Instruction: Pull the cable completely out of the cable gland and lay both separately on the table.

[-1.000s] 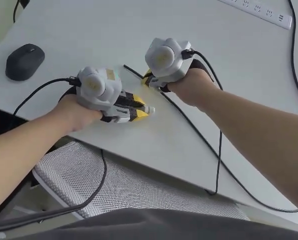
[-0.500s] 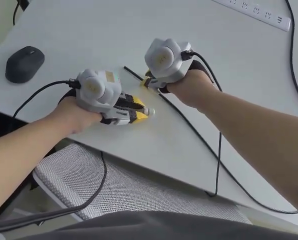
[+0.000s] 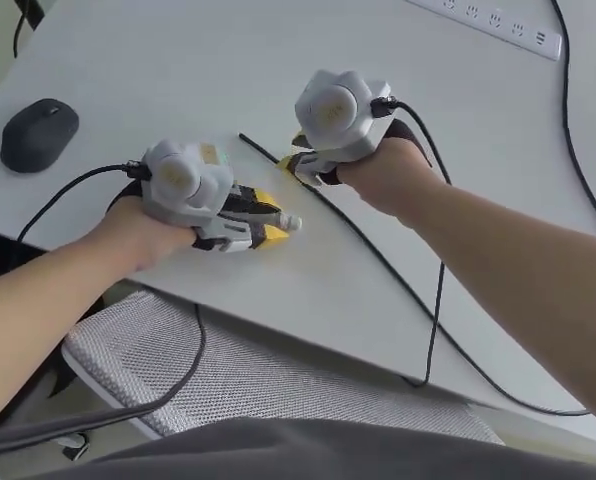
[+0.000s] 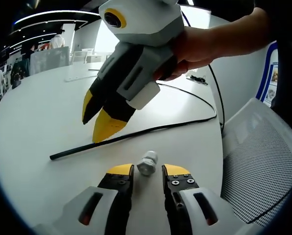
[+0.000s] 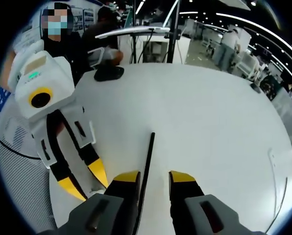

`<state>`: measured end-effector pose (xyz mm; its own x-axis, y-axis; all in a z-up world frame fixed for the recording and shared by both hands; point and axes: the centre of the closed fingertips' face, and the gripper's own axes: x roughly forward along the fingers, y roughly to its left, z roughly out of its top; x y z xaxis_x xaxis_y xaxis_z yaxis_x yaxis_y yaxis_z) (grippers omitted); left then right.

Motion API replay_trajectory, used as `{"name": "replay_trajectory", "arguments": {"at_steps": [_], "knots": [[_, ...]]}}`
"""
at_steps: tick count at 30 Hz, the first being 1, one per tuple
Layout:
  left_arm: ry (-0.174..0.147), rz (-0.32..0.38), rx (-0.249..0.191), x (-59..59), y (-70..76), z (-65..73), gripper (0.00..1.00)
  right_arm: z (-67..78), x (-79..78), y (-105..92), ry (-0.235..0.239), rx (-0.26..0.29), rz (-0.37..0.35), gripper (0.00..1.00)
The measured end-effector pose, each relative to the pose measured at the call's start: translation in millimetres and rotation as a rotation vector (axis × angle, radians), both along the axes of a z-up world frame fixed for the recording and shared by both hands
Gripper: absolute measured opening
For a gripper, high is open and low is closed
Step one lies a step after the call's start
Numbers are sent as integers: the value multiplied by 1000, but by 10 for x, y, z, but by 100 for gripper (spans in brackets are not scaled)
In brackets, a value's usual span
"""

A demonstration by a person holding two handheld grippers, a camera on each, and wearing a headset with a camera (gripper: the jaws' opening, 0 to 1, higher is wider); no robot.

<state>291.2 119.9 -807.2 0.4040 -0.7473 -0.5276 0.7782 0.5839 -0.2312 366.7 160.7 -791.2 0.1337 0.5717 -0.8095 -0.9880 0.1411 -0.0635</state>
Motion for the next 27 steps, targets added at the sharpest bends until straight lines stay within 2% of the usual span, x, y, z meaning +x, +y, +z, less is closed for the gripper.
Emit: {"name": "replay_trajectory", "arguments": {"at_steps": [2, 7, 12, 16, 18, 21, 27], "knots": [[7, -2, 26, -12, 28, -22, 24, 100, 8, -36, 6, 28, -30, 21], [-2, 18, 6, -5, 34, 68, 28, 314, 21, -159, 18, 84, -105, 24], [0, 19, 1, -51, 26, 109, 31, 480, -22, -315, 18, 118, -141, 27], [2, 25, 11, -96, 34, 146, 35, 642, -60, -421, 13, 156, -172, 29], [0, 31, 17, -110, 47, 168, 37, 739, -85, -482, 27, 191, -208, 30], [2, 50, -2, -134, 62, 250, 39, 864, -123, -592, 27, 220, -234, 32], [-11, 50, -9, -210, 60, 430, 45, 1127, -227, -869, 12, 291, -286, 37]]}}
